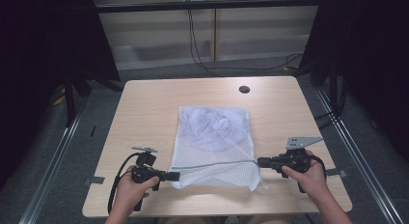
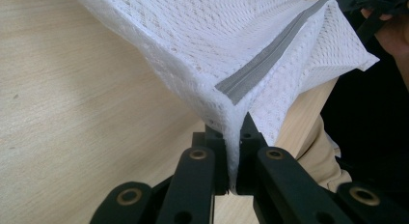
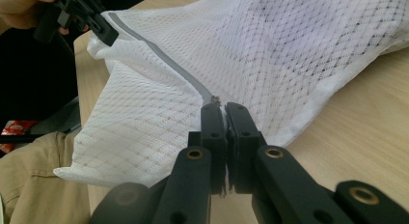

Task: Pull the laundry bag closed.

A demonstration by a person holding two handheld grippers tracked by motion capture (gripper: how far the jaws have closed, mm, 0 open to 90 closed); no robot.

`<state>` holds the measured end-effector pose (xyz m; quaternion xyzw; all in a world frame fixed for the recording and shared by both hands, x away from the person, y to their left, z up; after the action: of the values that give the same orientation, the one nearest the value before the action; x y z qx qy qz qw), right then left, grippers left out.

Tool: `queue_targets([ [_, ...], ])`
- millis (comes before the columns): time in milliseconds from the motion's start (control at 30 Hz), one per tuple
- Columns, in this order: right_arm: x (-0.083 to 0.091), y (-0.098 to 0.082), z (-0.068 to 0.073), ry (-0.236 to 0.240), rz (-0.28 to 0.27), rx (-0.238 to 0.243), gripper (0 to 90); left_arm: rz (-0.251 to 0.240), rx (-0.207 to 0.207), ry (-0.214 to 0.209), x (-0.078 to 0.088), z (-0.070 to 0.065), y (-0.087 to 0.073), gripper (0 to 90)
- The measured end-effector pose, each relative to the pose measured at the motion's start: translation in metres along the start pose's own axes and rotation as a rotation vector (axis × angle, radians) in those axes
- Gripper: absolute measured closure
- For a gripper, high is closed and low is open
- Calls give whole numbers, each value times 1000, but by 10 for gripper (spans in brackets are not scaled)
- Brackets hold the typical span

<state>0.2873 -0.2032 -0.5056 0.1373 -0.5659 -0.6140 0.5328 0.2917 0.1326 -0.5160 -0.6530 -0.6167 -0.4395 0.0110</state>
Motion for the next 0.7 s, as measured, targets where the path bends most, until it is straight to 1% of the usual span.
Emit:
queue_targets([
  [33,1,0,0,6,-1,1,869,3,1,-7,0,-1,0,882],
  [100,1,1,0,1,-5,5,869,-1,-2,1,0,0,0,883],
  [133,2,1,-1,-1,-8,1,869,2,1,-9,1,0,-1,883],
  [200,4,1,-2,-1,-12,-5,869,0,4,1,1,1,0,882],
  [233,5,2,-3,-5,-15,-6,869,0,-4,3,2,2,0,882],
  [267,7,1,-4,-9,-15,-7,869,0,-6,-5,2,2,0,882],
  [300,8,1,-5,-9,-22,-12,869,2,-7,-3,2,2,0,882],
  [333,10,1,-5,-8,-19,-13,869,1,1,-6,1,1,0,882],
  [400,11,1,-5,-9,-20,-6,869,3,15,-11,-1,-1,0,882],
  [467,12,1,-6,-11,-24,-9,869,3,-6,-13,-1,0,0,882],
  [500,13,1,-6,-12,-25,-7,869,3,3,-13,-1,-1,0,883],
  [633,14,1,-6,-12,-24,-1,869,4,-4,-13,-1,-1,0,882],
  [667,14,1,-6,-11,-23,-1,869,0,4,-9,-1,-2,0,882],
  [700,15,1,-7,-18,-22,2,869,0,6,-17,-1,-2,0,882],
])
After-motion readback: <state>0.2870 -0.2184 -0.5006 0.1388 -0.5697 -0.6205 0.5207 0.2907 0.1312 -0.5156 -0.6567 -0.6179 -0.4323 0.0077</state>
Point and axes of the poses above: each handheld gripper's, and its own axes: x roughly backward along the jaws, y roughly out of its top, z roughly to its left, the point moved 8 cm from there along -x, roughly forward along the jaws, and after that the axes turned 3 degrees about -z, right-handed, at the moved point
